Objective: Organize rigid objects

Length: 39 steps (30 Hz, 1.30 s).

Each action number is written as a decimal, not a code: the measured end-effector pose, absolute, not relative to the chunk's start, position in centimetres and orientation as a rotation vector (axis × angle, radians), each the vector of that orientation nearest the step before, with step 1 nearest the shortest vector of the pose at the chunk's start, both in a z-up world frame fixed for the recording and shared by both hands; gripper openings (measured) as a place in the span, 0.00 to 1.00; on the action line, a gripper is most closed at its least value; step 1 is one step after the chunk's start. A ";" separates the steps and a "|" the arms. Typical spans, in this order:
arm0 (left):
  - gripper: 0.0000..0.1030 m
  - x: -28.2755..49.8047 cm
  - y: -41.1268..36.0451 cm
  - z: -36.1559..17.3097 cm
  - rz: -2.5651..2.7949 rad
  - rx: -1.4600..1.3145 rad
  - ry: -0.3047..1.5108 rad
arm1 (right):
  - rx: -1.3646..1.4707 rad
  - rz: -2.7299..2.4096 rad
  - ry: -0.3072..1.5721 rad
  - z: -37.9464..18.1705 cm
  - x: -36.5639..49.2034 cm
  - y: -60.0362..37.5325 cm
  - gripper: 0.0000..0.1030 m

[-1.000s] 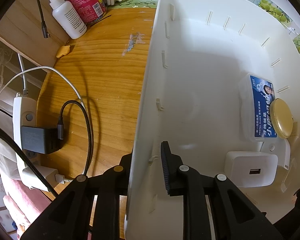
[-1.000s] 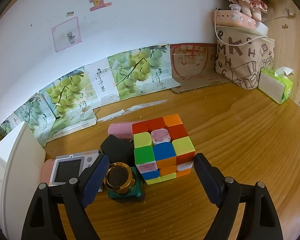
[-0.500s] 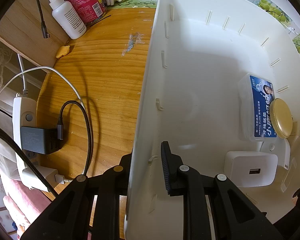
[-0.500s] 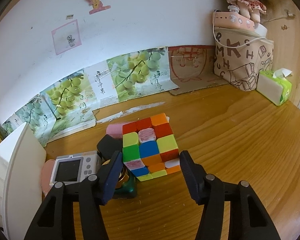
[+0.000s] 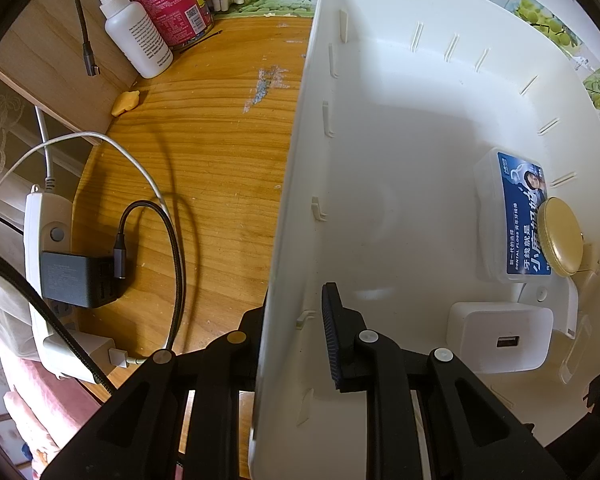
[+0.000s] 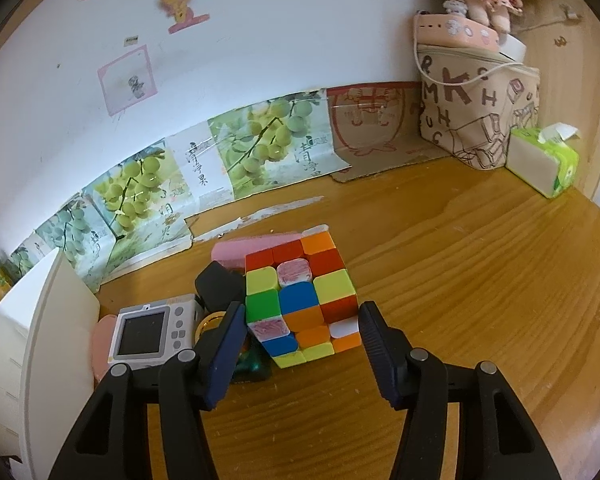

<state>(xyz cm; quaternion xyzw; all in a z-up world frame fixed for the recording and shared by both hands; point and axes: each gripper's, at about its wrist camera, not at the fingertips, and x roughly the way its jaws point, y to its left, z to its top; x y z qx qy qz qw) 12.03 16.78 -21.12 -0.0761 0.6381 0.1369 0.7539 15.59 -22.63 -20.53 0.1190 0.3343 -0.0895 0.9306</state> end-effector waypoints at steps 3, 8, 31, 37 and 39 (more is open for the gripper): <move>0.21 12.0 16.8 -21.1 0.299 -0.166 1.393 | 0.252 -0.189 0.680 -20.1 14.9 -22.9 0.46; 0.21 12.0 16.7 -21.0 0.297 -0.163 1.393 | 0.274 -0.168 0.680 -19.3 13.9 -23.2 0.06; 0.21 11.9 16.7 -20.8 0.289 -0.164 1.391 | 0.341 -0.166 0.689 -18.8 13.8 -23.8 0.59; 0.21 12.3 16.5 -20.9 0.315 -0.172 1.396 | 0.280 -0.175 0.720 -18.5 15.6 -23.8 0.77; 0.21 12.3 16.7 -20.9 0.326 -0.193 1.395 | 0.249 -0.180 0.741 -18.6 16.6 -23.9 0.77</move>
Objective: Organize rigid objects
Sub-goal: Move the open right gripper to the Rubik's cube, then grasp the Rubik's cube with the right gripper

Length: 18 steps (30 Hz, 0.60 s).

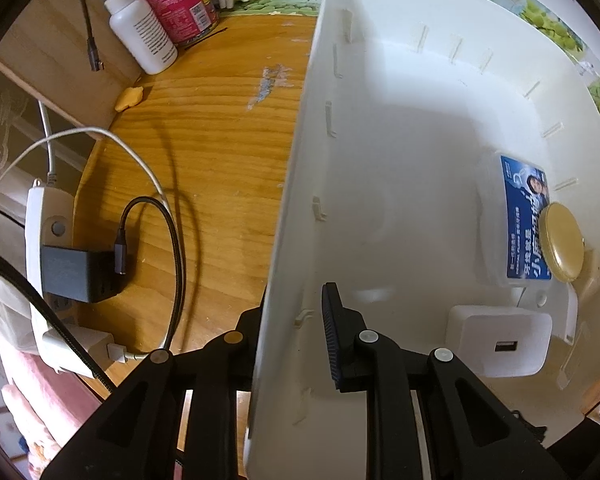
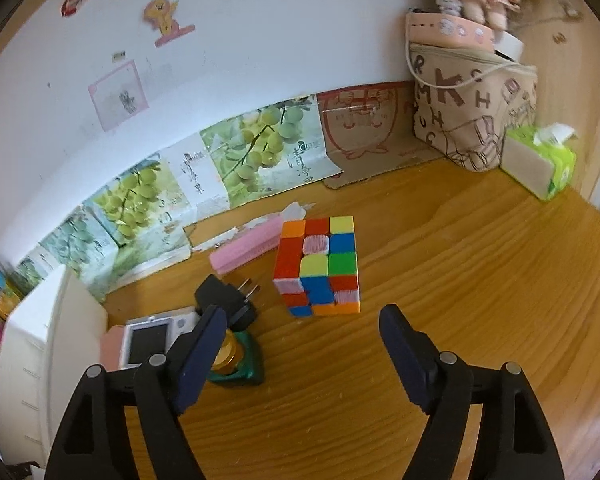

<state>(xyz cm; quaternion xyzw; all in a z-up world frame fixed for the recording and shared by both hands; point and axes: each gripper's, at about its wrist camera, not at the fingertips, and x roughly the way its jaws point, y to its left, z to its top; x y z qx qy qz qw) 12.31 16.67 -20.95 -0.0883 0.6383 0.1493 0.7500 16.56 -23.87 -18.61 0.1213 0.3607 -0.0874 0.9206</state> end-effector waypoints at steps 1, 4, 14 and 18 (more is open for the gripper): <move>0.21 12.4 16.8 -20.9 0.336 -0.214 1.390 | 0.236 -0.186 0.756 -18.7 17.0 -23.9 0.77; 0.21 12.3 17.3 -21.1 0.365 -0.255 1.385 | 0.233 -0.184 0.793 -19.1 18.1 -24.6 0.77; 0.21 12.5 16.9 -21.1 0.481 -0.278 1.359 | 0.158 -0.169 0.862 -21.3 21.6 -26.4 0.77; 0.21 12.5 16.8 -20.8 0.510 -0.289 1.348 | 0.147 -0.161 0.866 -21.8 22.2 -26.5 0.76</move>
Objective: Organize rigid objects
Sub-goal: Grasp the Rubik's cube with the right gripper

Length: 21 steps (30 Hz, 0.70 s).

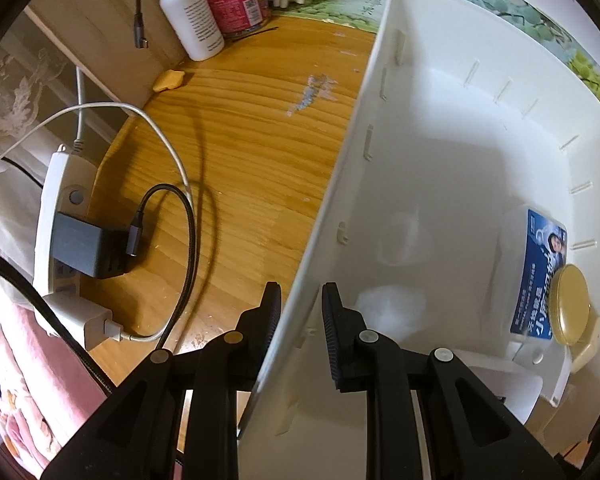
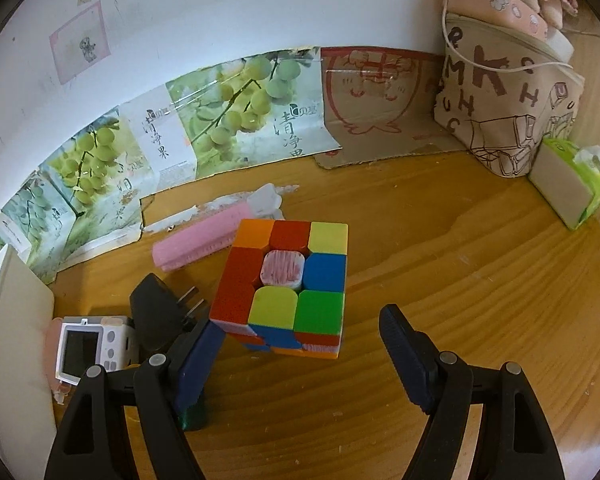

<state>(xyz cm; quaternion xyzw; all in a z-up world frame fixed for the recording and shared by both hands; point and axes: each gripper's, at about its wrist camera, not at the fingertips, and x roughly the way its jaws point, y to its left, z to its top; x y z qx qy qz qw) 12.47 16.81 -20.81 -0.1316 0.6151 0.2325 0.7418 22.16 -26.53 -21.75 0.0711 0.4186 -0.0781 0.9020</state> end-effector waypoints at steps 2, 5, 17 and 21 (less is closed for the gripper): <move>0.21 12.4 16.7 -20.7 0.521 -0.290 1.345 | 0.150 -0.141 0.863 -21.8 22.3 -26.5 0.67; 0.22 12.2 16.7 -20.6 0.532 -0.292 1.342 | 0.136 -0.117 0.865 -21.7 22.5 -26.1 0.59; 0.23 12.3 17.3 -20.6 0.534 -0.304 1.350 | 0.194 -0.062 0.819 -20.5 21.7 -26.5 0.56; 0.23 12.5 17.2 -20.7 0.522 -0.291 1.360 | 0.214 -0.065 0.801 -19.7 20.8 -26.7 0.55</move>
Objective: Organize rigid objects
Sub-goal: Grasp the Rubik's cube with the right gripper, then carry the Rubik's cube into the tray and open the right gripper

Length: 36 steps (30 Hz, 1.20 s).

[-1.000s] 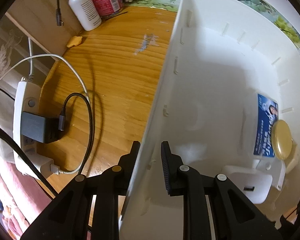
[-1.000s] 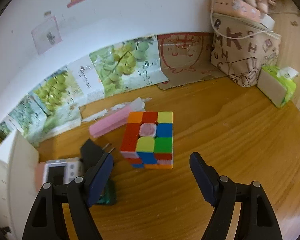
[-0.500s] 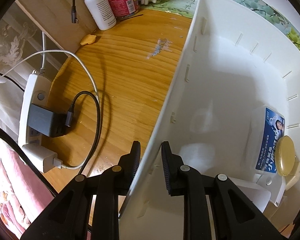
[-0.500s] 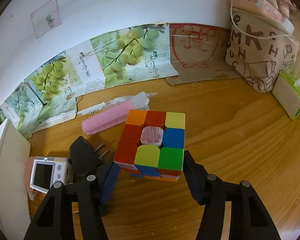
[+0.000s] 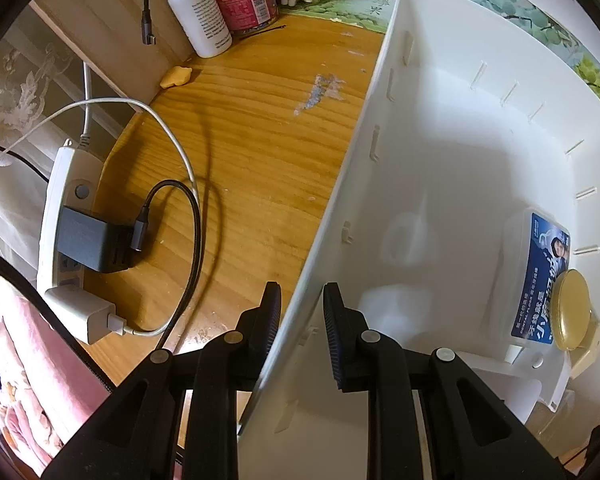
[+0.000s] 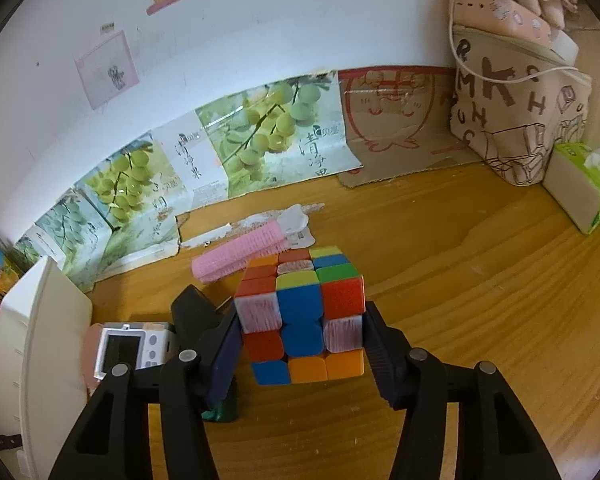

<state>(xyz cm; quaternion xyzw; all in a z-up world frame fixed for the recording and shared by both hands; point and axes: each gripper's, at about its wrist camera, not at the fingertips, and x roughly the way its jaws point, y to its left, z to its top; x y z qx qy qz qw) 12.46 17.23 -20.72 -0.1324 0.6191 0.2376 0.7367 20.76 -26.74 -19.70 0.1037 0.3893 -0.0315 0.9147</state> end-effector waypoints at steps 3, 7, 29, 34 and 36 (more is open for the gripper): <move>0.23 12.4 17.3 -20.7 0.502 -0.293 1.365 | 0.228 -0.076 0.784 -18.9 19.9 -26.9 0.55; 0.23 12.5 17.6 -20.5 0.471 -0.305 1.379 | 0.244 -0.085 0.759 -17.7 18.6 -26.9 0.55; 0.23 12.3 17.3 -20.8 0.366 -0.275 1.412 | 0.183 0.297 0.583 -10.9 11.4 -17.8 0.55; 0.23 12.0 17.3 -20.8 0.367 -0.277 1.408 | 0.154 0.429 0.600 -10.8 11.1 -14.6 0.55; 0.23 11.9 17.2 -20.8 0.374 -0.269 1.406 | 0.130 0.472 0.607 -10.8 10.8 -13.4 0.55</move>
